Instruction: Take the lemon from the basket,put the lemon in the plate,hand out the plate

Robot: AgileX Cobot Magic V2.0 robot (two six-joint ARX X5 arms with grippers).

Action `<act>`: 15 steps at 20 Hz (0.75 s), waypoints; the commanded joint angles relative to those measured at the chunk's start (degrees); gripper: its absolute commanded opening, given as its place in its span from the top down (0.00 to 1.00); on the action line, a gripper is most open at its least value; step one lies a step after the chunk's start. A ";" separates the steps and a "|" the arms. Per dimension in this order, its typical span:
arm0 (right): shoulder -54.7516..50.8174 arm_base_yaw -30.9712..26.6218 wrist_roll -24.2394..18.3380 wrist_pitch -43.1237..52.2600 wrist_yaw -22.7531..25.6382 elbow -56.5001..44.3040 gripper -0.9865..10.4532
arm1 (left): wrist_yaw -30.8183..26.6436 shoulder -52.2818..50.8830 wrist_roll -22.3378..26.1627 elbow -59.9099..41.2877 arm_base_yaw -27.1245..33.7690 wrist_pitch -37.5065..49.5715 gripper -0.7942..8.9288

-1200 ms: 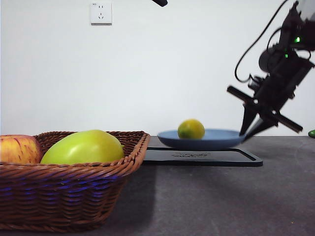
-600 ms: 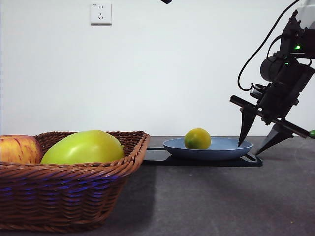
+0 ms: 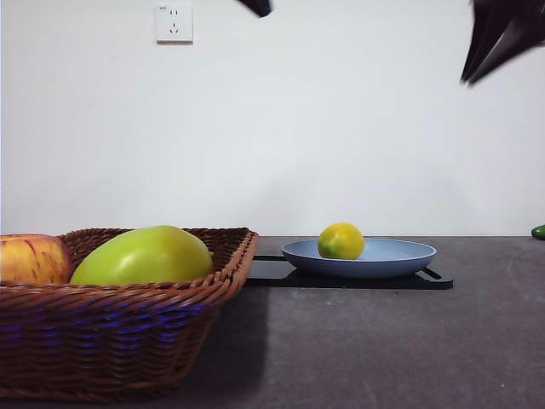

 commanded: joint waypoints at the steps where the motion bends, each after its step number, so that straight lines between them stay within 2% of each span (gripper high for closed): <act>1: -3.93 2.08 -3.78 -3.34 2.62 0.85 0.91 | 0.11 0.87 1.40 1.36 3.50 -1.03 0.91; 4: -10.19 7.91 -4.52 -4.72 14.21 -0.61 0.91 | 3.43 0.31 1.36 0.94 10.08 -3.37 0.91; 7: -17.25 15.12 -3.10 -2.78 24.87 -5.42 0.91 | 7.65 -4.92 0.83 -5.11 15.23 1.31 0.91; 11: -28.13 21.84 -2.08 10.03 31.45 -18.03 0.91 | 7.61 -18.78 -2.03 -21.62 19.10 12.96 0.91; 15: -39.65 25.55 -2.10 28.46 31.43 -36.22 0.91 | 7.58 -35.04 -4.07 -39.10 19.87 23.45 0.91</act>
